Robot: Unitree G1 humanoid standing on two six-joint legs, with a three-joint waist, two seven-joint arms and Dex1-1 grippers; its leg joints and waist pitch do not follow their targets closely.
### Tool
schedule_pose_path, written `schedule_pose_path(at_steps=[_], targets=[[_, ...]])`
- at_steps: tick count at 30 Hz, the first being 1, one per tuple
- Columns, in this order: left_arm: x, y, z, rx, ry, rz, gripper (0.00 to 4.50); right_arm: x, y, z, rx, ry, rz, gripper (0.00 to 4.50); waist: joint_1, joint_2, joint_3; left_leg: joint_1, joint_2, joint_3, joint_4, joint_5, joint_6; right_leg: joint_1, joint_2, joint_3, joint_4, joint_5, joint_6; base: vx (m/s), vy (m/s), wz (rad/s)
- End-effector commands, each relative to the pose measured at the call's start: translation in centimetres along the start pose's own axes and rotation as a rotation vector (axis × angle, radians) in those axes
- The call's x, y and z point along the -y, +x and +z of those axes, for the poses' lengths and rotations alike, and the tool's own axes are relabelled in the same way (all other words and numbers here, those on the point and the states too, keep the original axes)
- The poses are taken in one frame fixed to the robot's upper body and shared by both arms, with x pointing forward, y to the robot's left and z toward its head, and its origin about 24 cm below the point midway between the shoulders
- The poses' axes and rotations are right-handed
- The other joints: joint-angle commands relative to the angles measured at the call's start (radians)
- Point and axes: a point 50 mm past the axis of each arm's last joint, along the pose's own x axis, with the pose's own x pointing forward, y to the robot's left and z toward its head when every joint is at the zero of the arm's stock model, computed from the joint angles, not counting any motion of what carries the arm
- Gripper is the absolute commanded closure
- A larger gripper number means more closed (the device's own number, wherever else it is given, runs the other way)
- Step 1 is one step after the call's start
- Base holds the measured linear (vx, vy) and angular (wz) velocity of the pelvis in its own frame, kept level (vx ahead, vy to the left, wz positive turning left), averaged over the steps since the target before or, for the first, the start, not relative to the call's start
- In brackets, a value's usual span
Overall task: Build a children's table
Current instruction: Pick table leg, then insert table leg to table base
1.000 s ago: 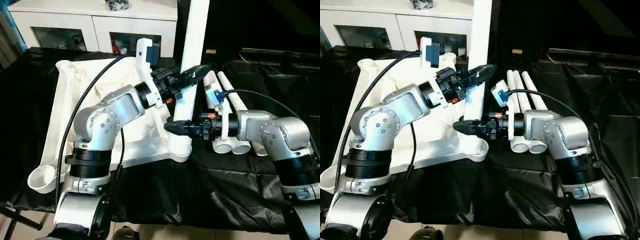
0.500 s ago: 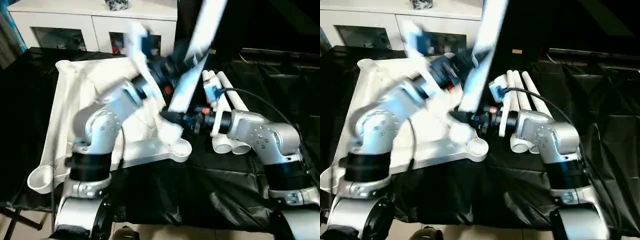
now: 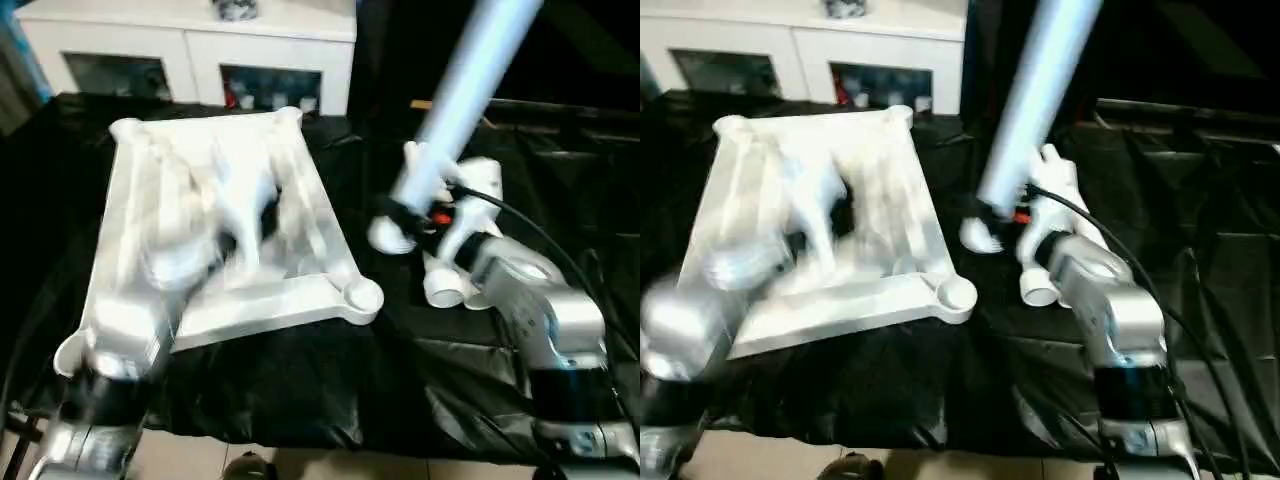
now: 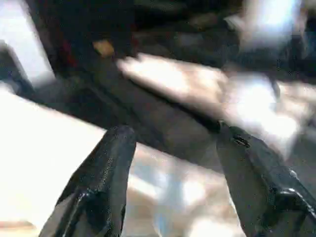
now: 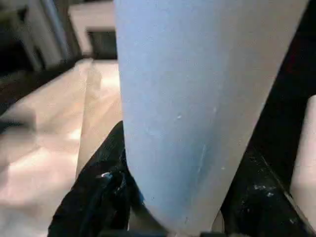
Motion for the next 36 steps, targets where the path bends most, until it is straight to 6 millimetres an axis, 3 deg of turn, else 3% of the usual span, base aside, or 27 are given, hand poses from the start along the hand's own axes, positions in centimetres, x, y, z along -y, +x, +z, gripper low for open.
schedule_pose_path(at_steps=[1, 2, 3, 4, 5, 6, 8, 9, 12, 14, 16, 20, 23, 26, 29, 33, 36], targets=[[0.7, -0.3, -1.7, -0.066, 0.05, -0.151, 1.48, -0.3, -0.3, -0.2, 0.035, -0.021, -0.042, 2.61, -0.007, 0.04, -0.077, 0.044, 0.031, -0.015, -0.077, -0.211, -0.108, 0.012, -0.04, 0.018, -0.06, -0.024, -0.126, 0.0, 0.0, 0.0], [0.7, -0.5, -2.3, -0.106, 0.058, -0.169, 1.48, -0.5, -0.3, -1.0, -0.017, -0.014, -0.041, 2.61, -0.013, 0.029, -0.074, 0.044, 0.031, -0.013, -0.079, -0.224, -0.109, 0.013, -0.038, 0.019, -0.067, -0.024, -0.123, 0.0, 0.0, 0.0], [0.6, -0.6, -2.4, -0.114, 0.06, -0.173, 1.48, -0.5, -0.3, -1.1, -0.029, -0.012, -0.04, 2.61, -0.017, 0.034, -0.073, 0.045, 0.028, -0.014, -0.082, -0.259, -0.119, 0.015, -0.034, 0.019, -0.067, -0.034, -0.125, 0.0, 0.0, 0.0], [0.4, -1.0, -3.5, -0.165, 0.063, -0.191, 1.48, -1.0, -0.3, -2.0, -0.092, -0.007, 0.0, 2.61, -0.019, 0.067, -0.073, 0.047, 0.026, -0.019, -0.083, -0.295, -0.132, 0.015, -0.037, 0.019, -0.061, -0.057, -0.132, 0.0, 0.0, 0.0], [0.4, -1.0, -3.5, -0.165, 0.063, -0.191, 1.48, -1.0, -0.3, -2.0, -0.092, -0.007, 0.0, 2.61, -0.027, 0.052, -0.069, 0.047, 0.026, -0.016, -0.085, -0.323, -0.129, 0.014, -0.036, 0.02, -0.073, -0.081, -0.132, 0.0, 0.0, 0.0], [0.3, -1.2, -3.9, -0.177, 0.057, -0.198, 1.48, -1.3, -0.2, -2.2, -0.091, -0.015, 0.04, 2.61, -0.03, 0.053, -0.069, 0.047, 0.027, -0.017, -0.085, -0.345, -0.126, 0.017, -0.041, 0.022, -0.07, -0.108, -0.145, 0.0, 0.0, 0.0], [0.1, -1.3, -4.7, -0.205, 0.029, -0.229, 1.48, -1.6, 0.1, -2.3, -0.108, -0.024, 0.093, 2.61, -0.034, 0.047, -0.066, 0.038, 0.026, -0.016, -0.085, -0.339, -0.103, 0.022, -0.047, 0.024, -0.075, -0.153, -0.155, 0.0, 0.0, 0.0], [-0.1, -1.4, -5.2, -0.228, 0.032, -0.232, 1.48, -1.8, 0.2, -2.6, -0.121, -0.024, 0.117, 2.61, -0.034, 0.054, -0.068, 0.038, 0.028, -0.014, -0.083, -0.318, -0.091, 0.02, -0.05, 0.027, -0.077, -0.165, -0.158, 0.0, 0.0, 0.0], [-0.7, -1.3, -6.0, -0.261, 0.045, -0.245, 1.48, -1.8, 0.7, -2.9, -0.156, -0.039, 0.146, 2.61, -0.035, 0.045, -0.07, 0.037, 0.029, -0.014, -0.083, -0.28, -0.074, 0.021, -0.051, 0.027, -0.077, -0.184, -0.157, 0.0, 0.0, 0.0], [-0.8, -1.3, -6.1, -0.268, 0.041, -0.253, 1.48, -1.9, 0.8, -3.1, -0.17, -0.045, 0.16, 2.61, -0.039, 0.056, -0.071, 0.037, 0.031, -0.015, -0.083, -0.27, -0.075, 0.018, -0.05, 0.025, -0.075, -0.163, -0.166, 0.0, 0.0, 0.0], [-1.1, -1.3, -6.3, -0.277, 0.034, -0.273, 1.65, -2.0, 0.9, -3.2, -0.191, -0.067, 0.175, 2.61, -0.042, 0.05, -0.073, 0.039, 0.03, -0.013, -0.081, -0.257, -0.07, 0.02, -0.047, 0.024, -0.071, -0.123, -0.18, 0.0, 0.0, 0.0], [-1.9, -1.1, -6.7, -0.295, 0.054, -0.323, 1.94, -1.7, 1.6, -2.8, -0.197, -0.089, 0.187, 2.61, -0.04, 0.051, -0.075, 0.039, 0.028, -0.01, -0.076, -0.232, -0.053, 0.02, -0.049, 0.024, -0.07, -0.084, -0.203, 0.0, 0.0, 0.0], [-2.1, -1.2, -6.9, -0.299, 0.048, -0.333, 2.19, -1.7, 1.9, -2.6, -0.192, -0.101, 0.193, 2.61, -0.04, 0.051, -0.075, 0.038, 0.03, -0.01, -0.077, -0.233, -0.061, 0.022, -0.051, 0.024, -0.067, -0.081, -0.203, 0.0, 0.0, 0.0], [-2.6, -1.4, -6.9, -0.307, 0.017, -0.345, 2.37, -1.8, 2.1, -2.3, -0.183, -0.109, 0.212, 2.61, -0.039, 0.054, -0.079, 0.039, 0.03, -0.009, -0.073, -0.209, -0.05, 0.025, -0.05, 0.023, -0.061, -0.017, -0.215, 0.0, 0.0, 0.0], [-2.8, -1.7, -6.9, -0.323, 0.008, -0.366, 2.58, -1.9, 2.2, -2.3, -0.186, -0.113, 0.221, 2.61, -0.039, 0.058, -0.077, 0.04, 0.031, -0.009, -0.074, -0.22, -0.05, 0.023, -0.049, 0.021, -0.062, -0.02, -0.226, 0.0, 0.0, 0.0], [-3.2, -1.9, -7.1, -0.333, 0.005, -0.373, 3.01, -2.0, 2.4, -2.3, -0.19, -0.114, 0.24, 2.61, -0.04, 0.056, -0.076, 0.042, 0.031, -0.009, -0.076, -0.248, -0.054, 0.024, -0.051, 0.022, -0.064, -0.053, -0.232, 0.0, 0.0, 0.0], [-3.2, -2.0, -7.1, -0.326, -0.006, -0.378, 3.08, -2.1, 2.4, -2.3, -0.196, -0.119, 0.255, 2.61, -0.04, 0.059, -0.076, 0.043, 0.034, -0.01, -0.078, -0.258, -0.058, 0.024, -0.052, 0.022, -0.063, -0.057, -0.233, 0.0, 0.0, 0.0]])
